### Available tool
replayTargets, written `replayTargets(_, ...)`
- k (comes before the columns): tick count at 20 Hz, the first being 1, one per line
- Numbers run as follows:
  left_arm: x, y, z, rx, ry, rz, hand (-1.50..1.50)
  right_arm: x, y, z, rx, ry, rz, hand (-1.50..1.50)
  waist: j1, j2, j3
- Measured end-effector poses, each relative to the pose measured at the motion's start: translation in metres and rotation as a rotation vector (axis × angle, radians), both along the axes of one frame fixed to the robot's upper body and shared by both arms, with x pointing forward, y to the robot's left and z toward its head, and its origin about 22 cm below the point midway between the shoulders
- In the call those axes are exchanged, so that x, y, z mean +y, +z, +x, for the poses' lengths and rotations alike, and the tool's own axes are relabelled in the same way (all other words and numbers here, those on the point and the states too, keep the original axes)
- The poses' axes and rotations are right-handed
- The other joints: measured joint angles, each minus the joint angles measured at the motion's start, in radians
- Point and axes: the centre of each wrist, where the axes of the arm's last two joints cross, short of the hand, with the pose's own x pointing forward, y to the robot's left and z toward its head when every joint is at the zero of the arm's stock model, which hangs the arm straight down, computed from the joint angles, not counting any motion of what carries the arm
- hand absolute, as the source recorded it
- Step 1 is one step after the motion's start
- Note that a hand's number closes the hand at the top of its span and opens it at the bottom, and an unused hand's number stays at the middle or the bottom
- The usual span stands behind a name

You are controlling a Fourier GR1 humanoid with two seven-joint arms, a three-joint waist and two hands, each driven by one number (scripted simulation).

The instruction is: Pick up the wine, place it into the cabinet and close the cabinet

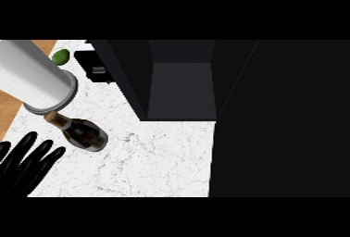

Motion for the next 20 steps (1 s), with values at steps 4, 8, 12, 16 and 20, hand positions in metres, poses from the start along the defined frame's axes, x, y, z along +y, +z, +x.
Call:
replayTargets(4, 0.007, 0.006, 0.001, 0.022, 0.033, -0.005, -1.5, 0.004, 0.006, 0.002, 0.006, 0.002, 0.001, -1.5, -0.001, 0.0, 0.0)
replayTargets(8, 0.017, 0.011, 0.001, 0.041, 0.062, -0.008, -1.5, 0.006, 0.01, 0.004, 0.01, -0.002, 0.003, -1.5, 0.0, 0.0, 0.0)
replayTargets(12, 0.026, 0.019, 0.003, 0.046, 0.096, -0.004, -1.5, 0.007, 0.016, 0.006, 0.012, -0.009, -0.011, -1.5, -0.001, 0.0, 0.0)
replayTargets(16, 0.038, 0.031, 0.009, 0.033, 0.114, -0.009, -1.5, 0.009, 0.02, 0.007, 0.013, -0.011, -0.011, -1.5, -0.003, 0.0, 0.0)
replayTargets(20, 0.048, 0.033, 0.006, 0.032, 0.144, 0.0, -1.5, 0.006, 0.022, 0.008, 0.001, -0.031, -0.018, -1.5, -0.002, 0.0, 0.0)
